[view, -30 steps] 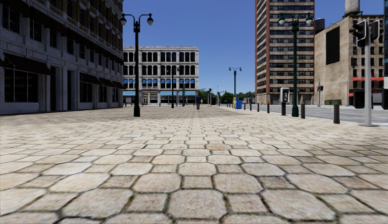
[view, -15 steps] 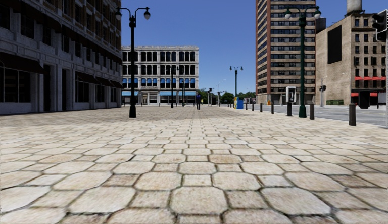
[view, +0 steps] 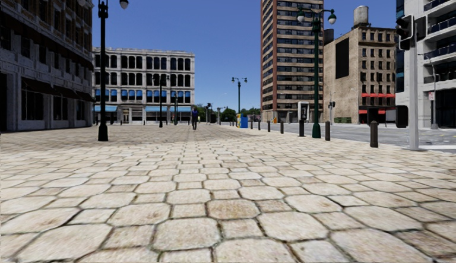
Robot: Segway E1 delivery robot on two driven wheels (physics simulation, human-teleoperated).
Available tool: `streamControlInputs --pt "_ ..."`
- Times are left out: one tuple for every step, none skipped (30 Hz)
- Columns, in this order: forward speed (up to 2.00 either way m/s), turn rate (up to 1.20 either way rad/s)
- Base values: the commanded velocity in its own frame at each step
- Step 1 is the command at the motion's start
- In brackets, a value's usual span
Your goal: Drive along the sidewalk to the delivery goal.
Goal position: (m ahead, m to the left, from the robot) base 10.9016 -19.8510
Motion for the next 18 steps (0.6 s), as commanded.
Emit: streamControlInputs --pt "1.46 -1.20" --pt "1.46 -1.20" --pt "1.46 -1.20" --pt "1.46 -1.20" --pt "1.46 -1.20" --pt "1.46 -1.20" --pt "1.46 -1.20" --pt "1.46 -1.20" --pt "1.46 -1.20" --pt "1.46 -1.20" --pt "1.46 -1.20" --pt "1.46 -1.20" --pt "1.46 -1.20" --pt "1.46 -1.20" --pt "1.46 -1.20" --pt "1.46 -1.20" --pt "1.46 -1.20" --pt "1.46 -1.20"
